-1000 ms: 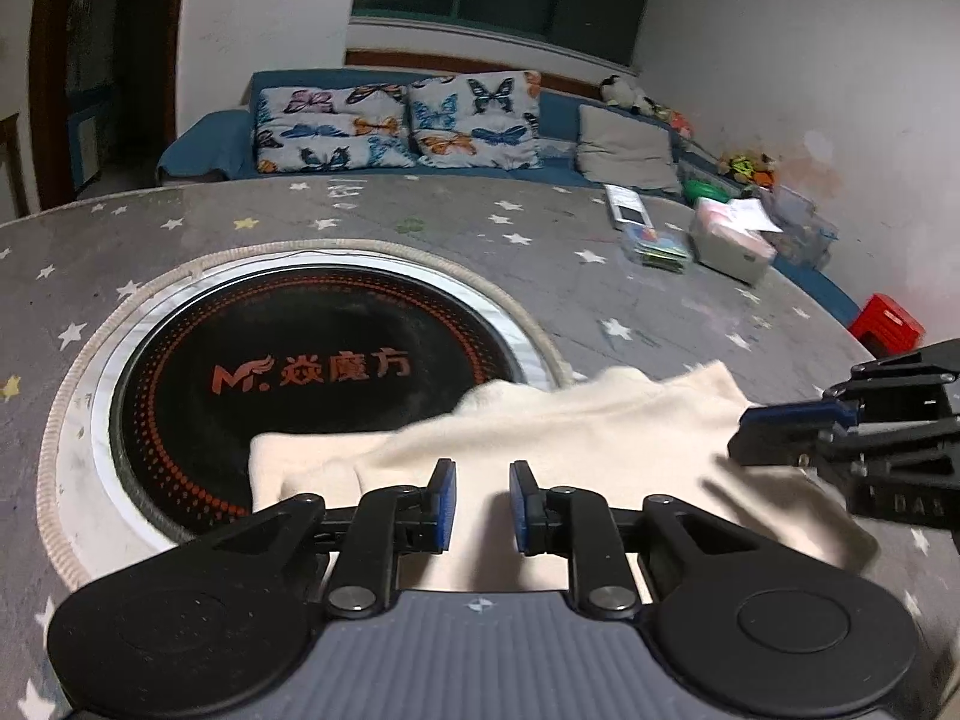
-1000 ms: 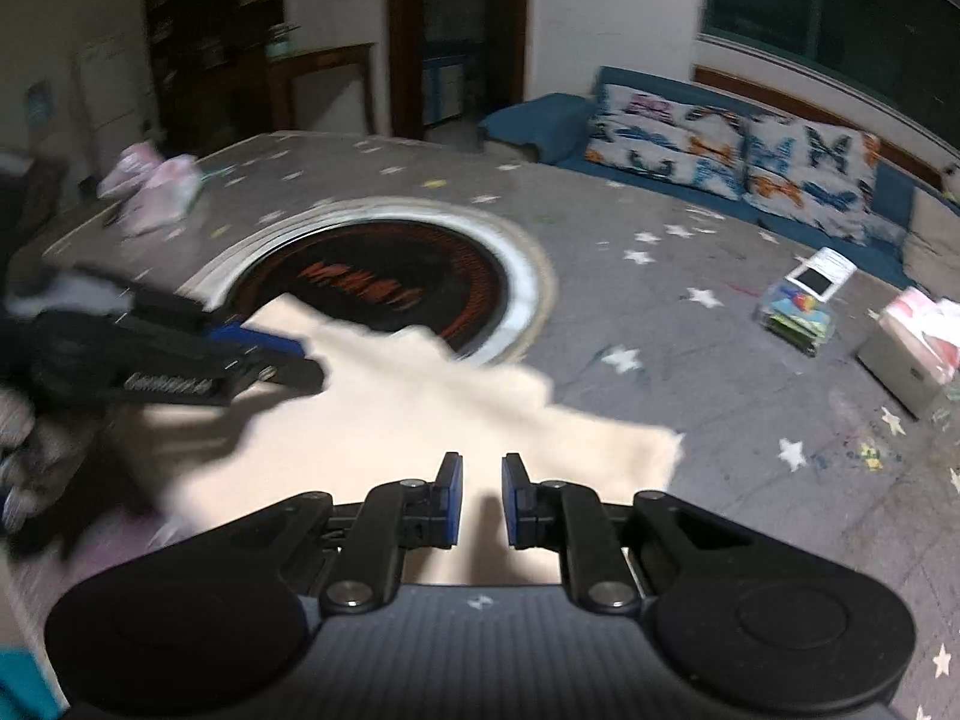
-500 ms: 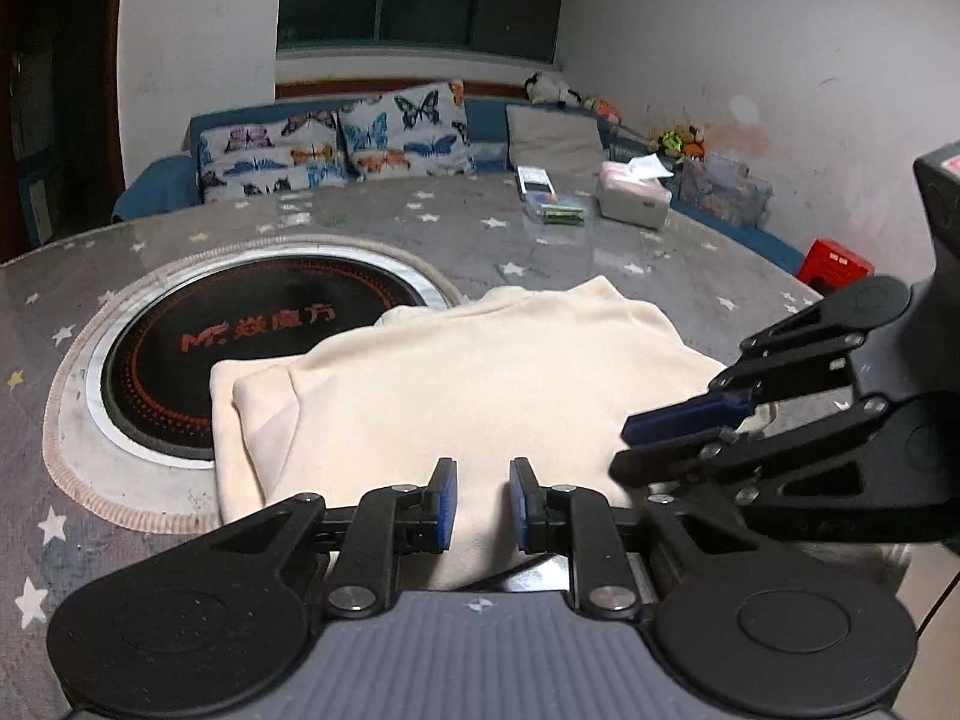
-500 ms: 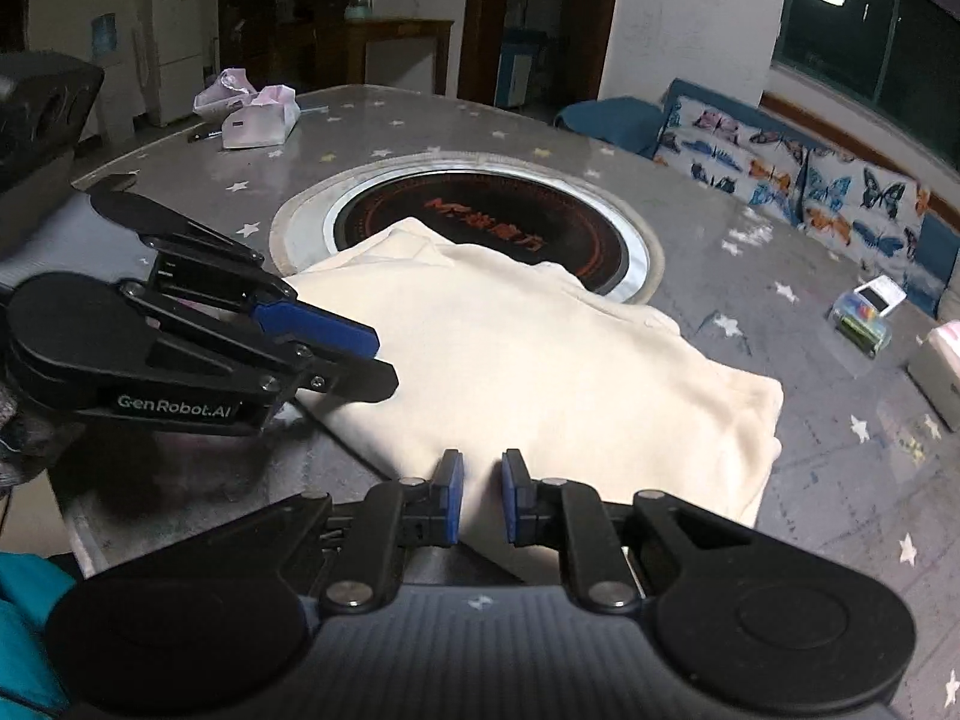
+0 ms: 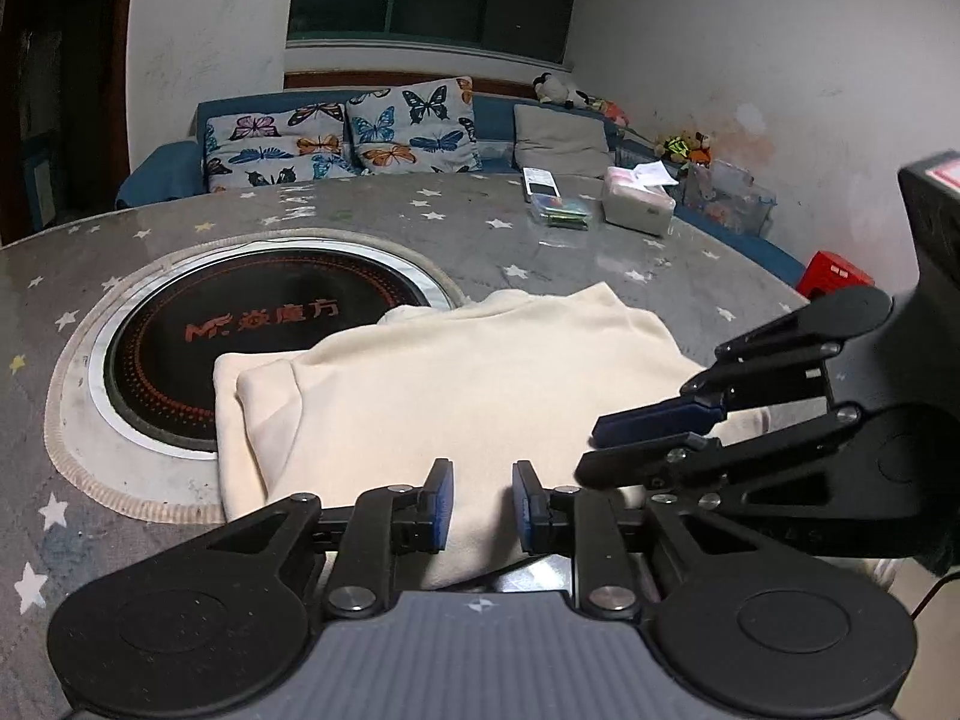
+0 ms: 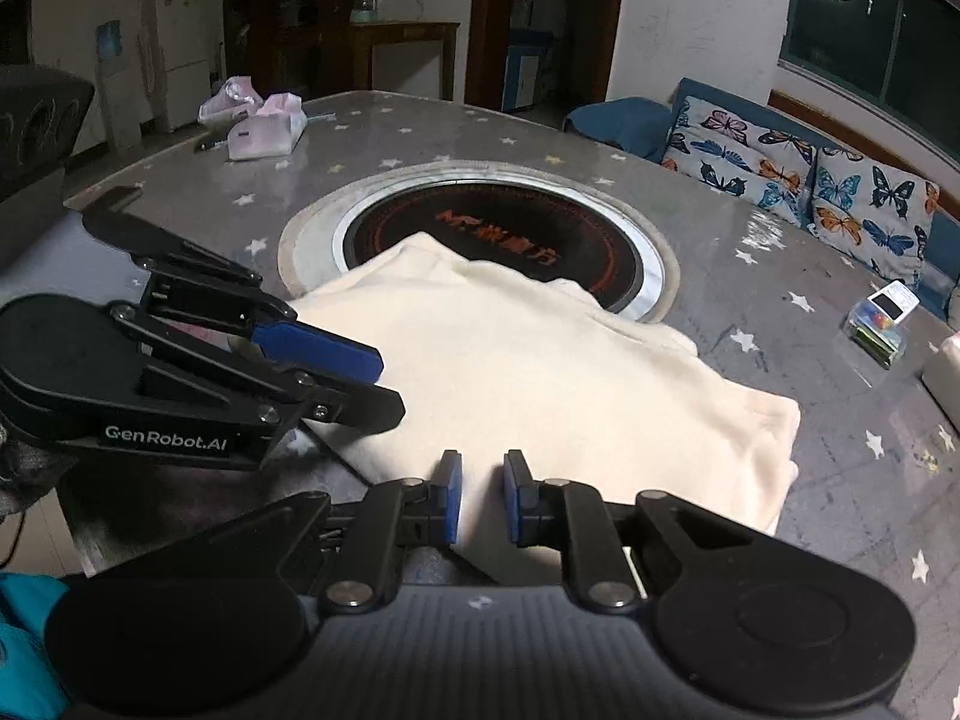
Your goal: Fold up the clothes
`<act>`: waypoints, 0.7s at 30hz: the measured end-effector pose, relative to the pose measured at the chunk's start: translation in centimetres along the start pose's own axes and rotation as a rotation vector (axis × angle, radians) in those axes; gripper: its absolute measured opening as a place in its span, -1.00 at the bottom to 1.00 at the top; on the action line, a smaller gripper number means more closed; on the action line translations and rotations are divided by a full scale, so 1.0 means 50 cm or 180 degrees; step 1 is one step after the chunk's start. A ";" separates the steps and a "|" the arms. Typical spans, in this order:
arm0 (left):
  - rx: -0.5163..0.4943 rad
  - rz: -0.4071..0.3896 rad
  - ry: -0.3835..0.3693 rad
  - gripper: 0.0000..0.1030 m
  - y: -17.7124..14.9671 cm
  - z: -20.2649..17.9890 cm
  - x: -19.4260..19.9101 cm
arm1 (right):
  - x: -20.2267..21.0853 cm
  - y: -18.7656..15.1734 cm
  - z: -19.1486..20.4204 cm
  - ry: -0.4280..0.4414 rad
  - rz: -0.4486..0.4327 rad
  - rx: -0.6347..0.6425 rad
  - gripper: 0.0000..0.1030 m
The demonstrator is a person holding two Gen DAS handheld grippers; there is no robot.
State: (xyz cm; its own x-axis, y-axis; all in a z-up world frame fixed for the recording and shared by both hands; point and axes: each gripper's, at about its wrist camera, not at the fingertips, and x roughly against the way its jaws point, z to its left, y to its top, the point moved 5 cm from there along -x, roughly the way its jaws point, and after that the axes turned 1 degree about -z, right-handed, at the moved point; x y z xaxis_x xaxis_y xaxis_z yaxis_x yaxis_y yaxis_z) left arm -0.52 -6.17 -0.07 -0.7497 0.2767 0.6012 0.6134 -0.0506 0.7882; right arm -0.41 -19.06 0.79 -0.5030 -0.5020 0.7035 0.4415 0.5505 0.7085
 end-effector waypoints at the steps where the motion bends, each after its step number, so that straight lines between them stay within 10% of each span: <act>1: 0.0009 -0.0002 0.0008 -0.43 0.002 0.001 0.003 | 0.006 0.004 -0.001 0.0001 -0.0020 -0.0013 -0.71; 21: 0.0394 0.0003 0.0509 0.11 -0.003 0.065 0.059 | 0.013 0.021 0.052 0.0002 -0.0097 -0.0001 -0.19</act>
State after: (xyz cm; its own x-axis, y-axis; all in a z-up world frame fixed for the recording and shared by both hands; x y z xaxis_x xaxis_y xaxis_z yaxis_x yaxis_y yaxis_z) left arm -1.99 -2.22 1.16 -0.7730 0.1202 0.6229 0.6325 0.0702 0.7714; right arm -2.21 -17.08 1.82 -0.5158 -0.5191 0.6816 0.4262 0.5346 0.7297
